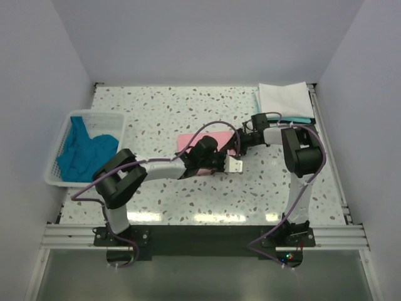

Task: Fold and stack the t-shirts
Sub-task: Neatly place the folded tshirt to the corner

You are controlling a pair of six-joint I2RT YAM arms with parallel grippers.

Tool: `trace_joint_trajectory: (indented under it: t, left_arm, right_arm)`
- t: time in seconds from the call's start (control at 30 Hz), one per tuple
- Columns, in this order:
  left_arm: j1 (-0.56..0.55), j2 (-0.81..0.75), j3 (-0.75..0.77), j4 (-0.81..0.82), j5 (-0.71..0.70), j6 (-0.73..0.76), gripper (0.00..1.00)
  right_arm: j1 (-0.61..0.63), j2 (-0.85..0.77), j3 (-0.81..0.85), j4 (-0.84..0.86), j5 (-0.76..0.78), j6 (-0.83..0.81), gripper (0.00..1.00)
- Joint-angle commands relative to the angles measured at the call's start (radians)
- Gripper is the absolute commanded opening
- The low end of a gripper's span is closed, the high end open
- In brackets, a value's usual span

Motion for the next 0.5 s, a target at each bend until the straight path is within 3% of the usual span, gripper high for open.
trace_joint_trajectory:
  t: [0.0,0.03,0.07,0.13,0.23,0.33,0.37,0.4,0.47]
  left_arm:
    - [0.003,-0.053,0.015,-0.009,0.019,-0.032,0.02]
    - [0.003,-0.053,0.022,-0.029,0.011,-0.040,0.17]
    - [0.005,-0.061,0.044,-0.055,0.005,-0.049,0.27]
    - [0.011,-0.079,0.056,-0.124,0.006,-0.069,0.52]
    - [0.023,-0.148,0.050,-0.204,0.032,-0.117,0.64]
    - [0.025,-0.225,0.044,-0.311,0.042,-0.140,0.69]
    - [0.023,-0.237,0.039,-0.326,0.033,-0.152,0.75]
    - [0.023,-0.251,0.030,-0.333,-0.004,-0.158,0.88]
    - [0.023,-0.277,0.001,-0.333,-0.050,-0.178,0.93]
  right_arm:
    - [0.014,0.034,-0.011,0.001,0.234,-0.020,0.28]
    - [0.014,0.024,0.001,-0.021,0.282,-0.040,0.17]
    - [0.015,0.017,0.019,-0.078,0.306,-0.092,0.00]
    - [0.014,0.001,0.090,-0.147,0.381,-0.153,0.00]
    - [0.014,-0.008,0.195,-0.265,0.454,-0.270,0.00]
    - [0.014,0.041,0.376,-0.411,0.570,-0.431,0.00]
    - [0.012,0.058,0.430,-0.489,0.624,-0.510,0.00]
    - [0.008,0.076,0.531,-0.523,0.649,-0.551,0.00]
    - [-0.001,0.119,0.608,-0.574,0.688,-0.649,0.00]
